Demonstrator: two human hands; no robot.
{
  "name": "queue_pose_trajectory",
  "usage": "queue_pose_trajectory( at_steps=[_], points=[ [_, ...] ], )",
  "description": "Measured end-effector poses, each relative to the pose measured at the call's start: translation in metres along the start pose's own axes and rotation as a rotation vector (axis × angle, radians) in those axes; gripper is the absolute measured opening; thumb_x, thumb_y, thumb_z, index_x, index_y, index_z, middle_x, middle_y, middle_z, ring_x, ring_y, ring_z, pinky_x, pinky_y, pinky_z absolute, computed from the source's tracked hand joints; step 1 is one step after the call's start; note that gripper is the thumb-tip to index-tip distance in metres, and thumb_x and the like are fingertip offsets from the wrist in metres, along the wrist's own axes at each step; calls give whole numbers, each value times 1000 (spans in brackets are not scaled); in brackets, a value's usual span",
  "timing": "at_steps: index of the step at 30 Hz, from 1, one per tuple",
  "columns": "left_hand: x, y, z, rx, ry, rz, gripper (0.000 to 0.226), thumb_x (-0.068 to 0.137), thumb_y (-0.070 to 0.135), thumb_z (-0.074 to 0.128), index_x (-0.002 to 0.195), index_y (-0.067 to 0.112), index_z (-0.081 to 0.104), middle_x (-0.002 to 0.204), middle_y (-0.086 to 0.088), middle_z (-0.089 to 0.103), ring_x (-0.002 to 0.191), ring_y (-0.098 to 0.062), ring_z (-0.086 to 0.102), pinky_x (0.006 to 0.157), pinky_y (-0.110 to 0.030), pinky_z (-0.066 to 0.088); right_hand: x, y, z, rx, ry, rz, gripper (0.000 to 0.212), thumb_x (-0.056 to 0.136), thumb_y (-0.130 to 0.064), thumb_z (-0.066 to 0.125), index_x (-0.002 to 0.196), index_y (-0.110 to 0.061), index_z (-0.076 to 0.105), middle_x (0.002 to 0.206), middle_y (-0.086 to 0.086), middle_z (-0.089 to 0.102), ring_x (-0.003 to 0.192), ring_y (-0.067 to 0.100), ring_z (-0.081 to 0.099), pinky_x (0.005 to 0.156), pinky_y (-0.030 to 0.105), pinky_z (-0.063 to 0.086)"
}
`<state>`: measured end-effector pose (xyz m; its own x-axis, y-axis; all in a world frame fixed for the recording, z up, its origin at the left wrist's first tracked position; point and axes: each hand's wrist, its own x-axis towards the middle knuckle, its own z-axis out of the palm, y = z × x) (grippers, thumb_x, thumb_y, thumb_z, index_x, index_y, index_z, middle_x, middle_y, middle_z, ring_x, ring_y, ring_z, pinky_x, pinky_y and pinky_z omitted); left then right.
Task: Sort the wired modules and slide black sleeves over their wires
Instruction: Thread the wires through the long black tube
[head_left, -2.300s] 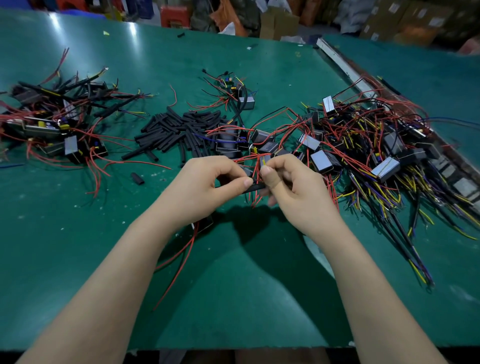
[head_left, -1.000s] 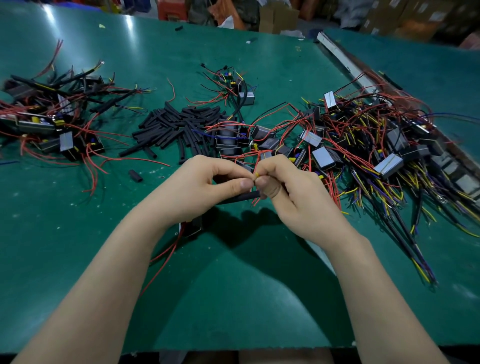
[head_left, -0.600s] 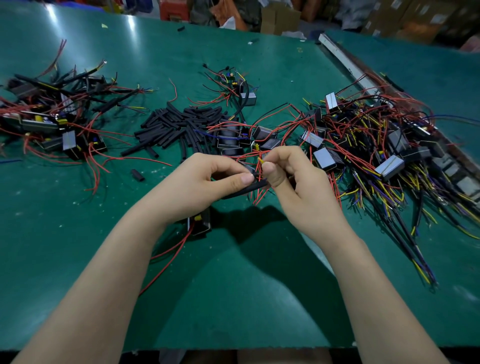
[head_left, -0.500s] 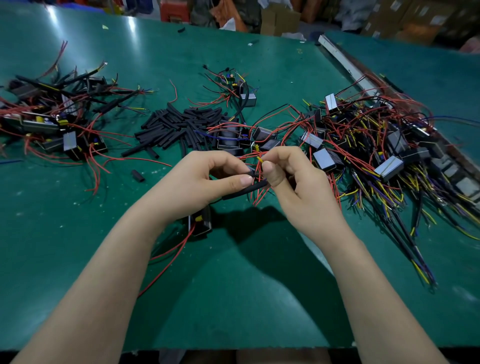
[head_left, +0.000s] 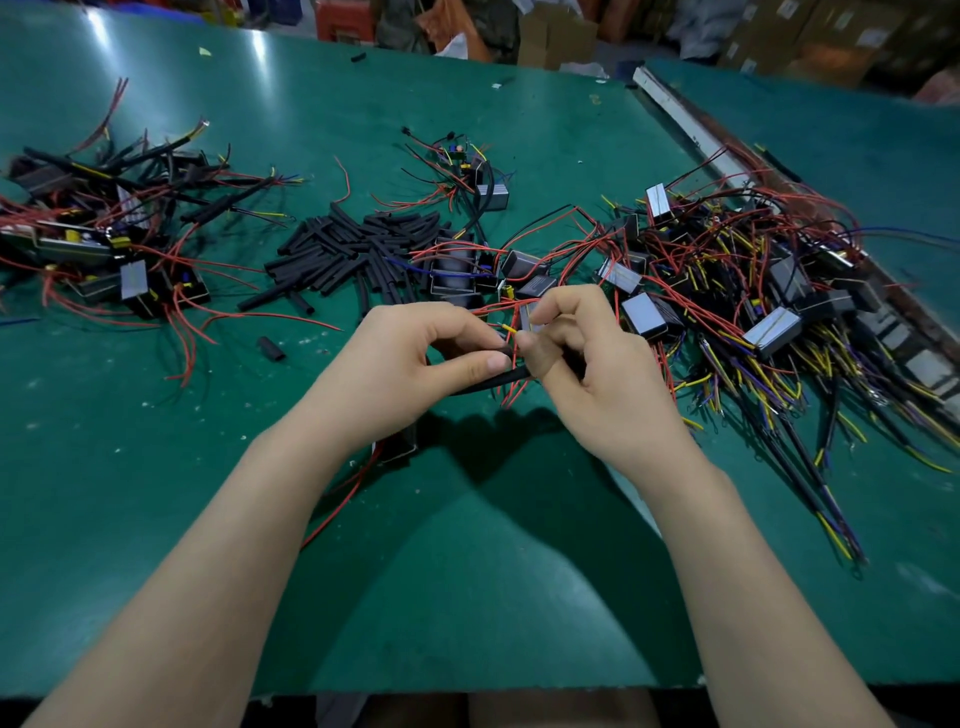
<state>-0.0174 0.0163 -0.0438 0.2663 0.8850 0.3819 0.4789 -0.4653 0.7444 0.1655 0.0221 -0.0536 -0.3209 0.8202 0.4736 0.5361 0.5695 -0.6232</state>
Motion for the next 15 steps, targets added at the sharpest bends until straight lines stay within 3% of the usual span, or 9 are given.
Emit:
queue_pose_trajectory(
  at_steps=[3,6,10,12,15],
  points=[
    [1,-1,1,60,8,15,13,79,22,72,87,12,74,77,16,63,65,13,53,61,0,33,0,-2,0,-44,-43,-29,11,95,-34,47,99,-34,37,82,-12,61,68,12,47,65,40,47],
    [2,-2,2,68,3,1,10,79,22,72,87,16,74,75,20,62,63,14,52,61,0,33,-1,-3,1,-28,-53,-31,9,95,-33,45,100,-33,37,78,-14,60,75,15,54,71,43,49],
    [3,-3,1,-37,6,-66,12,79,23,72,81,33,67,72,19,65,63,10,54,63,-3,36,0,-5,3,104,11,-14,7,96,-30,48,100,-34,44,81,-13,61,78,15,57,73,37,47],
    [3,0,0,-66,24,-69,11,80,18,73,81,28,67,71,16,65,56,11,51,57,-2,34,1,-5,2,178,27,-1,4,95,-30,50,97,-33,49,81,-7,61,75,15,55,71,35,47],
    [2,5,1,-82,29,-54,5,81,11,72,85,12,69,71,11,63,45,14,45,49,1,30,1,-5,1,254,13,63,7,90,-33,57,94,-39,55,80,-17,63,76,6,57,71,25,46]
  ],
)
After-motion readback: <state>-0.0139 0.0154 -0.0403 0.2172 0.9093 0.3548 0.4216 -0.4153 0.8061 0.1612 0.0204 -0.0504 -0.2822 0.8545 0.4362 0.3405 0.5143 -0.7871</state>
